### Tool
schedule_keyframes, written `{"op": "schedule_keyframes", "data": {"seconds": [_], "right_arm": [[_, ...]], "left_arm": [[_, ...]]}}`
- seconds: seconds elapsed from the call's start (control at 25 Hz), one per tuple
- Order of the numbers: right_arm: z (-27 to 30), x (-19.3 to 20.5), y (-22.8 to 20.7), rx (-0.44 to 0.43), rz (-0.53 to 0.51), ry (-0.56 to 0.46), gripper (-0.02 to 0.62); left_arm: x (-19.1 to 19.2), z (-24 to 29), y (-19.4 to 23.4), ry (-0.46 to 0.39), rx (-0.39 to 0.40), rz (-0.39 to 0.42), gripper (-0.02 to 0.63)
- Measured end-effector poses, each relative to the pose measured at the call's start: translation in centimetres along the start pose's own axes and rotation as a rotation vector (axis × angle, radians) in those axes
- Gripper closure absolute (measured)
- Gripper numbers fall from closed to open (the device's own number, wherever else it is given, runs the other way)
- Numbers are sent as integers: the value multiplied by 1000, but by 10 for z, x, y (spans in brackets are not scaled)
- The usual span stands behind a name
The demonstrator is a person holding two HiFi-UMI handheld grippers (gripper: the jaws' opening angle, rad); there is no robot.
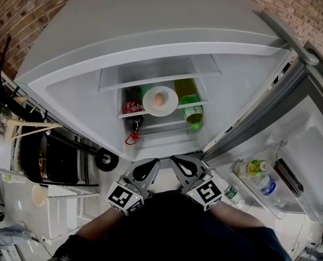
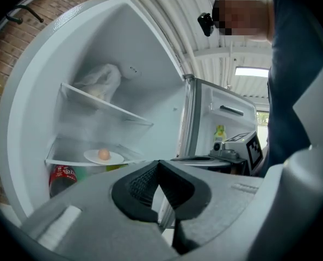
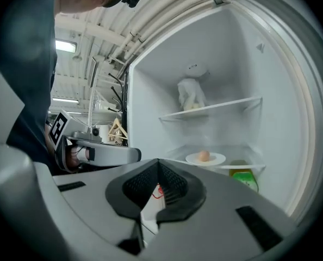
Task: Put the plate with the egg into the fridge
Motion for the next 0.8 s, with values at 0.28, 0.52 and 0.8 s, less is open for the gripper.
{"op": "schedule_keyframes", "data": {"seconds": [0.28,0.52,0.8], "right_arm": [[3,-1,4,-14,-7,2,586],[5,-2,6,-25,-12,9,586],[4,-3,8,-20,-16,13,586]], "left_arm": [[4,-2,0,7,5,15,601],[3,-2,0,0,9,18,601],[5,-2,0,7,14,37,601]]}}
Point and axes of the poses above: the fingertips, and each gripper's own axes: z forward along the fingers, y to its left, x out of its underside, the point moved 10 cm from there along -z, backward along the fingers
